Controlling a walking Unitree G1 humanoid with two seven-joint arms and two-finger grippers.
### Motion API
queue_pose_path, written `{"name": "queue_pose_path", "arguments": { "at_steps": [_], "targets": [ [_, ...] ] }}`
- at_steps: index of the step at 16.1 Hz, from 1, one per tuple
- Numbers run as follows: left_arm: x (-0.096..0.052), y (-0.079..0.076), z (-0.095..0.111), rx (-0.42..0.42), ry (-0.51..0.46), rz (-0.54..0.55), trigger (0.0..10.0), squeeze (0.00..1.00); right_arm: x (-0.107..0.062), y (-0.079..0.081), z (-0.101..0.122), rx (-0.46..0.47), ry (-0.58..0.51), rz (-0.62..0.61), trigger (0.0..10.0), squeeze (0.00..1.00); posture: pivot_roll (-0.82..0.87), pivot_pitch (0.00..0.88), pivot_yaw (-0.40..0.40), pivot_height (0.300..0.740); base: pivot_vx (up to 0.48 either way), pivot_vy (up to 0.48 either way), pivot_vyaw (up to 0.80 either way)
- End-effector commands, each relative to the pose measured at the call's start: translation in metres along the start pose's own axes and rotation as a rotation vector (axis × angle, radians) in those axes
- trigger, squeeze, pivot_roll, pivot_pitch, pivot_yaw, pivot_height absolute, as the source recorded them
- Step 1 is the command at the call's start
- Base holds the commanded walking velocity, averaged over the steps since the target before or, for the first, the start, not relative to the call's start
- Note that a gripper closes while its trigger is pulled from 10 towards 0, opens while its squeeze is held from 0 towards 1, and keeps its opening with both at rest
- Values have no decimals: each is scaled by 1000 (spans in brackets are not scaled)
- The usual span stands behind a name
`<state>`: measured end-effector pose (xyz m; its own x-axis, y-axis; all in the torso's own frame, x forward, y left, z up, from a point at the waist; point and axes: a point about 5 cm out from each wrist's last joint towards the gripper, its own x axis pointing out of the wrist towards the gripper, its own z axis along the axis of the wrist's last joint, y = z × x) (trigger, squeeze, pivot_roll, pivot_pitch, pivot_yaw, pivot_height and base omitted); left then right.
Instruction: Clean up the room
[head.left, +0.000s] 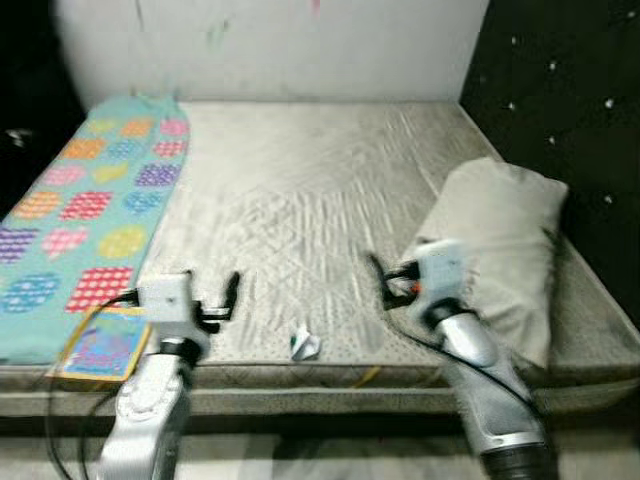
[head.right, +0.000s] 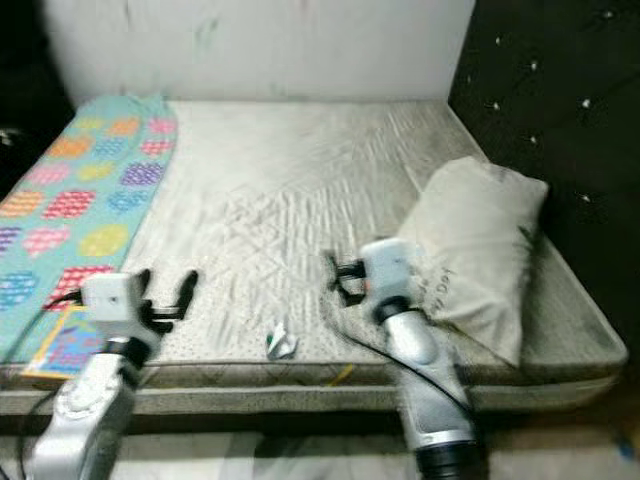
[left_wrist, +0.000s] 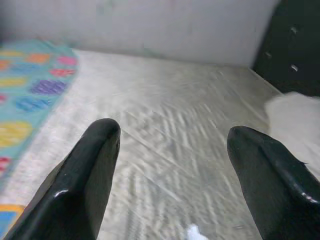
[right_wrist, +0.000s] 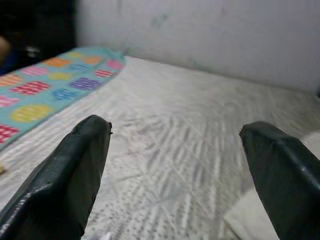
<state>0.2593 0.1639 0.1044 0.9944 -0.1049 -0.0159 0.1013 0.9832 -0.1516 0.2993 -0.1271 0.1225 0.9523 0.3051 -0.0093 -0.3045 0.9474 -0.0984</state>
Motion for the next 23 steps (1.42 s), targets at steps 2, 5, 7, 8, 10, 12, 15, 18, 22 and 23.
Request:
{"name": "queue_pose_path", "arguments": {
  "at_steps": [2,5,7,8,10,12,15,18,22,23],
  "targets": [
    [0,-5,0,-6,-4,-15,10000,0,-2,-7,1,1,0,-17,10000,0,20,22,-20,740,0,0,800],
    [0,-4,-2,-10,3,-28,10000,0,-2,-8,2,21,-10,-17,10000,0,17,19,-19,740,0,0,179],
    [0,-4,-2,-20,5,-30,10000,0,-2,-8,2,11,-8,-17,10000,0,17,19,-19,740,0,0,0],
    [0,-4,-2,-23,4,-34,10000,0,-2,-8,2,10,-8,-17,10000,0,17,19,-18,740,0,0,0],
    [0,-5,-2,-24,1,-43,10000,0,-3,-8,1,12,-6,-18,10000,0,17,19,-18,740,0,0,0],
    [0,-6,-2,-26,0,-48,10000,0,-2,-8,1,11,-5,-17,10000,0,18,14,-20,740,0,0,0],
    [0,-7,-1,-27,-3,-64,10000,0,-1,-7,2,11,-9,-12,10000,0,19,11,-21,740,0,0,0],
    [0,-7,-2,-24,-2,-66,10000,0,-1,-7,2,11,-11,-10,10000,0,22,4,-19,740,258,0,0],
    [1,-9,0,-25,-8,-80,10000,0,1,-7,2,11,-14,-10,10000,0,23,2,-18,740,314,0,0],
    [2,-9,0,-26,-7,-80,10000,0,1,-7,2,12,-13,-11,10000,0,23,3,-18,740,349,0,0]
  ]
}}
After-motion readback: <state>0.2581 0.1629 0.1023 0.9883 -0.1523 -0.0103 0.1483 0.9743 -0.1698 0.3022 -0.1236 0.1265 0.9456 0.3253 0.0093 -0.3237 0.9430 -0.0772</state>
